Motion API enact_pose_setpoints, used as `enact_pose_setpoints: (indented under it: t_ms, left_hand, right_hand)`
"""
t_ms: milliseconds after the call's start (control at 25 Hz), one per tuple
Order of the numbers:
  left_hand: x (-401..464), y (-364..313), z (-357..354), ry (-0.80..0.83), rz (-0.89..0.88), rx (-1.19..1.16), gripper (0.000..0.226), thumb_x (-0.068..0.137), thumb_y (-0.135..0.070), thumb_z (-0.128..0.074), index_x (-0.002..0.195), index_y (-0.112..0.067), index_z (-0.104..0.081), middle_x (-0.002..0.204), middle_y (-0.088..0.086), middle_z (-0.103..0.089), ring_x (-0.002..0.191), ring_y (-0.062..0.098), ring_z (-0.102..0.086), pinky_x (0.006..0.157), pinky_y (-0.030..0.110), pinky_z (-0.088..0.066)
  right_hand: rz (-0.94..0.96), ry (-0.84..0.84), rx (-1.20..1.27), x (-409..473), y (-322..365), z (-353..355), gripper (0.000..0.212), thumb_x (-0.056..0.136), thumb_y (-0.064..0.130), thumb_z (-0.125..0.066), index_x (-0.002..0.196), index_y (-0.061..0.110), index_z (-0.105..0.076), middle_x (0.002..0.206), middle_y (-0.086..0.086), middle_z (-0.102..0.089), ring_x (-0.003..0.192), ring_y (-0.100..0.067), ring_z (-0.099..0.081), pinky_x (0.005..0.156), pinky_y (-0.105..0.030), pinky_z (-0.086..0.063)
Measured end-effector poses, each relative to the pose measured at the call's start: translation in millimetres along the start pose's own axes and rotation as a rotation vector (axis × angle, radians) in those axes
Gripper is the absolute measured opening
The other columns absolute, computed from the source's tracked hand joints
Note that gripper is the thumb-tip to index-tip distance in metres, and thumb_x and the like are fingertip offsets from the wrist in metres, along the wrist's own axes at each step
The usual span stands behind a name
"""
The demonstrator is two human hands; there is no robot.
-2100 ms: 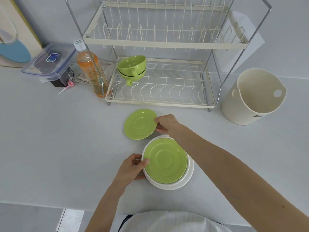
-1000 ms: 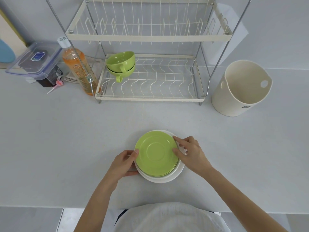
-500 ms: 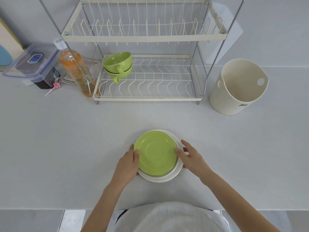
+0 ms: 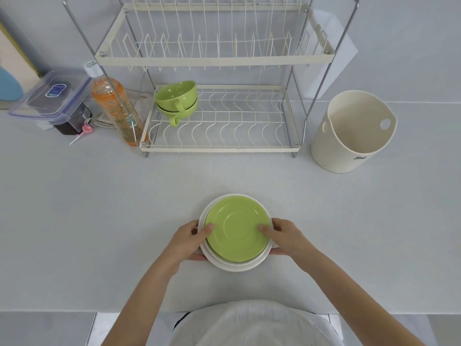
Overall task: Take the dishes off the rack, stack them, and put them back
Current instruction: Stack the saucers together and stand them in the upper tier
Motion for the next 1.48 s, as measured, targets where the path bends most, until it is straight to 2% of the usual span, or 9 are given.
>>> enact_pose_setpoints:
  t_ms: [160, 360, 480, 600, 720, 920, 1120, 1360, 1480]
  left_hand:
    - [-1.4, 0.6, 1.0, 0.024, -0.004, -0.06, 0.038, 0.086, -0.026, -0.058, 0.12, -0.008, -0.055, 0.102, 0.008, -0.065, 0.077, 0.021, -0.068, 0.058, 0.026, -0.06]
    - [-7.8, -38.1, 7.9, 0.035, -0.092, -0.042, 0.037, 0.084, -0.025, -0.061, 0.117, -0.006, -0.057, 0.1, 0.01, -0.067, 0.079, 0.022, -0.069, 0.062, 0.028, -0.061]
    - [-20.0, -86.7, 17.4, 0.038, -0.199, -0.004, 0.036, 0.085, -0.023, -0.06, 0.115, -0.004, -0.057, 0.101, 0.013, -0.068, 0.079, 0.024, -0.069, 0.067, 0.028, -0.06]
    - [-36.8, -141.9, 27.8, 0.029, -0.307, 0.014, 0.038, 0.084, -0.022, -0.06, 0.117, -0.003, -0.055, 0.112, 0.018, -0.067, 0.083, 0.027, -0.069, 0.063, 0.024, -0.06]
    - [-60.0, -198.6, 39.2, 0.009, -0.431, 0.019, 0.04, 0.083, -0.022, -0.062, 0.117, -0.003, -0.054, 0.11, 0.018, -0.067, 0.084, 0.027, -0.07, 0.061, 0.023, -0.06]
    - [-96.8, -287.5, 57.4, -0.038, -0.624, 0.031, 0.034, 0.081, -0.023, -0.063, 0.11, -0.007, -0.055, 0.099, 0.013, -0.07, 0.066, 0.014, -0.073, 0.059, 0.022, -0.06]
    - [-105.8, -366.7, 68.3, -0.076, -0.73, 0.016, 0.021, 0.083, -0.02, -0.062, 0.101, -0.01, -0.057, 0.088, 0.004, -0.068, 0.054, 0.007, -0.071, 0.055, 0.017, -0.058]
    - [-56.5, -427.2, 72.9, -0.113, -0.708, -0.003, 0.038, 0.083, -0.016, -0.064, 0.118, -0.006, -0.054, 0.09, 0.004, -0.067, 0.074, 0.017, -0.067, 0.055, 0.018, -0.058]
    - [-15.1, -439.1, 75.7, -0.126, -0.65, -0.034, 0.04, 0.082, -0.014, -0.065, 0.12, -0.007, -0.054, 0.095, 0.008, -0.067, 0.078, 0.02, -0.066, 0.065, 0.027, -0.058]
  right_hand:
    - [0.001, -0.019, 0.032, 0.3, 2.1, 4.2, 0.033, 0.087, 0.019, -0.059, 0.115, 0.002, -0.06, 0.099, -0.01, -0.064, 0.074, -0.016, -0.063, 0.063, -0.026, -0.059]
    - [0.113, -0.034, 0.023, -10.1, 41.2, 24.0, 0.032, 0.084, 0.021, -0.063, 0.111, 0.005, -0.064, 0.096, -0.008, -0.064, 0.08, -0.018, -0.063, 0.068, -0.029, -0.06]
    - [0.245, -0.039, 0.001, -26.6, 91.6, 40.5, 0.029, 0.084, 0.022, -0.063, 0.108, 0.006, -0.065, 0.091, -0.006, -0.063, 0.077, -0.014, -0.062, 0.064, -0.025, -0.06]
    - [0.371, -0.054, -0.033, -47.4, 148.3, 59.0, 0.03, 0.084, 0.022, -0.062, 0.11, 0.006, -0.065, 0.099, -0.009, -0.064, 0.083, -0.016, -0.063, 0.059, -0.02, -0.06]
    - [0.477, -0.077, -0.054, -71.3, 204.0, 77.6, 0.031, 0.084, 0.022, -0.063, 0.111, 0.005, -0.065, 0.102, -0.011, -0.067, 0.084, -0.018, -0.065, 0.061, -0.023, -0.06]
    - [0.67, -0.094, -0.12, -112.6, 293.7, 103.0, 0.03, 0.085, 0.021, -0.061, 0.109, 0.004, -0.065, 0.095, -0.007, -0.067, 0.077, -0.011, -0.065, 0.059, -0.02, -0.06]
    - [0.771, -0.214, -0.205, -125.5, 372.4, 128.0, 0.033, 0.087, 0.021, -0.059, 0.112, 0.001, -0.062, 0.104, -0.013, -0.065, 0.083, -0.019, -0.064, 0.06, -0.021, -0.059]
    - [0.738, -0.358, -0.21, -75.9, 422.6, 151.8, 0.032, 0.09, 0.016, -0.053, 0.114, -0.005, -0.059, 0.098, -0.016, -0.061, 0.087, -0.026, -0.061, 0.078, -0.035, -0.055]
    - [0.675, -0.411, -0.192, -30.9, 425.7, 158.3, 0.031, 0.09, 0.015, -0.052, 0.113, -0.006, -0.057, 0.106, -0.021, -0.063, 0.095, -0.035, -0.064, 0.084, -0.045, -0.056]
Point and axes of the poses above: each hand's wrist, its own x-axis towards the middle knuckle, its own z-axis out of the back of the hand, y = z × x, the point moved 10 cm from there along x, towards the middle knuckle
